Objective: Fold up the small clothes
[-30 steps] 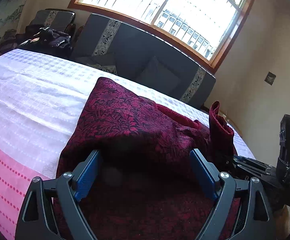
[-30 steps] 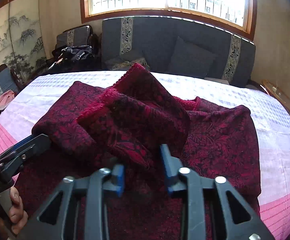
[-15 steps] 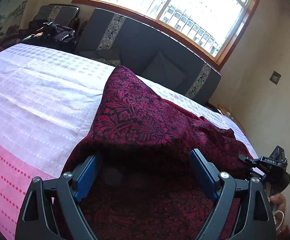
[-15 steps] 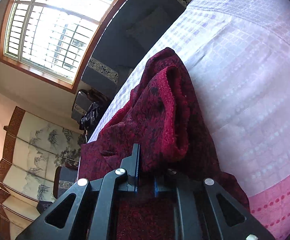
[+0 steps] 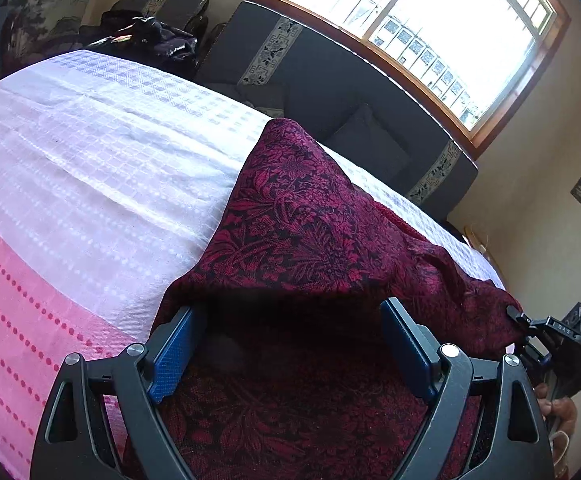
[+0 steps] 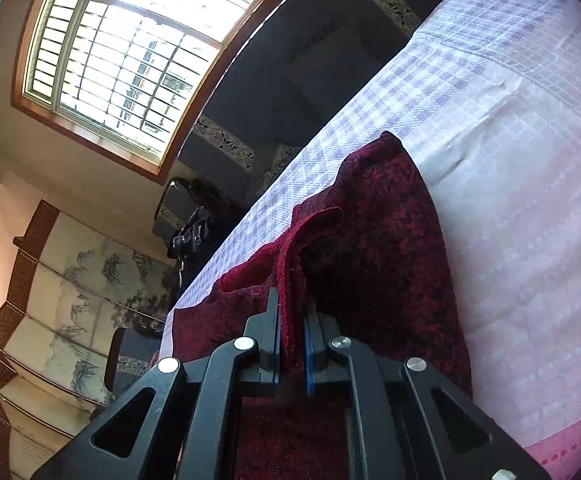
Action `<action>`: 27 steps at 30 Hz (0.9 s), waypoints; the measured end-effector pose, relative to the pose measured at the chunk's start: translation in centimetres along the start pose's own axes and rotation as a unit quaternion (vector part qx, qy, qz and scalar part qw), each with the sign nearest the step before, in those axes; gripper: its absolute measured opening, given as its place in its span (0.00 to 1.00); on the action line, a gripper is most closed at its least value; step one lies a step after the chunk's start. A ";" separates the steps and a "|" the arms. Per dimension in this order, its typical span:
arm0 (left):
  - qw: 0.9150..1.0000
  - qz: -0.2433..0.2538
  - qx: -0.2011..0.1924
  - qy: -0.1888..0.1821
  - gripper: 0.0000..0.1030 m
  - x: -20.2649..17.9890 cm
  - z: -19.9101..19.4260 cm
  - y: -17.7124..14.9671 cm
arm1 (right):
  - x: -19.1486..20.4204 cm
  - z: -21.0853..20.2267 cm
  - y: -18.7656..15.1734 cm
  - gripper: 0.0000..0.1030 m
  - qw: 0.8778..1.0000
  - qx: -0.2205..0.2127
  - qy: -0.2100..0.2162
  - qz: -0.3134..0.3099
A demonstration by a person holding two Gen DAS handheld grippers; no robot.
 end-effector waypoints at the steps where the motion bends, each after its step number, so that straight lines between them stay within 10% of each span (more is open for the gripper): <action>1: 1.000 0.003 0.000 0.005 0.85 0.0 0.0 -0.1 | -0.7 0.2 0.3 0.09 1.000 -0.002 -0.029 -0.012; 9: 0.997 0.036 -0.055 0.041 0.82 -0.9 -2.3 0.6 | -3.1 1.7 -0.2 0.10 0.999 0.026 -0.040 -0.020; 13: 0.987 0.117 -0.107 -0.029 0.82 -6.5 -5.9 2.4 | -3.0 1.4 -0.4 0.12 0.999 0.028 -0.018 -0.018; 19: 0.985 0.128 0.005 -0.118 0.82 -11.8 1.6 4.1 | -3.7 1.3 -0.7 0.12 1.000 0.030 -0.002 0.002; 27: 0.991 0.127 0.035 -0.024 0.52 -6.1 6.8 4.2 | -4.0 1.1 -0.8 0.12 1.000 0.024 0.016 0.011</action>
Point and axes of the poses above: each gripper's, at about its wrist camera, not at the fingertips, and z roughly the way its jaws point, x to its left, y to its top, the point moved 9 cm from there along z, roughly the way its jaws point
